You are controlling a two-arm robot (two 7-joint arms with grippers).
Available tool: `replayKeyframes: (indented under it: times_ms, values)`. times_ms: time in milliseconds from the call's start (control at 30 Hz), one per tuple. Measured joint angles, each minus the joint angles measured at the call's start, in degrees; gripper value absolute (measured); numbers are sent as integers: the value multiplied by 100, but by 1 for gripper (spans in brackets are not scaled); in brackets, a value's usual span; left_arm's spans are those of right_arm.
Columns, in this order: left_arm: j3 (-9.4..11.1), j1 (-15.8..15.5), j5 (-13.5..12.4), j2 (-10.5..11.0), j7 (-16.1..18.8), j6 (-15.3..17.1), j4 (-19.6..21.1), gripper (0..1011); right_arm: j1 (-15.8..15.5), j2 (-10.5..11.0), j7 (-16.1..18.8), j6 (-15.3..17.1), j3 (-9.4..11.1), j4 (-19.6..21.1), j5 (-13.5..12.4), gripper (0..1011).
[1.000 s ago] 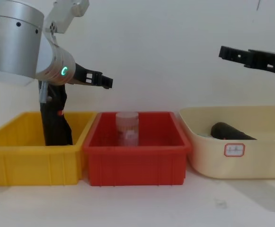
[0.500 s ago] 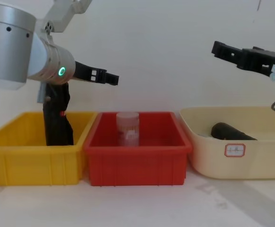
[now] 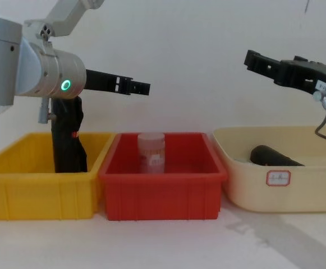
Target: Pick up the garbage bag with the one hand and transfer it to the other hand.
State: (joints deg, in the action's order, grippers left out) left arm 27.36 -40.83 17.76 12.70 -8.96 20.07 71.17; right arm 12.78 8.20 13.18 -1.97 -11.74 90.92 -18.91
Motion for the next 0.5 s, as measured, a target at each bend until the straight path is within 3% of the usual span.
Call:
replayKeyframes:
  times_ms: [500]
  values:
    - [23,81,18,120,-261,-191,128,1002,-46,-8,-24,-61,-45,25,22,1000]
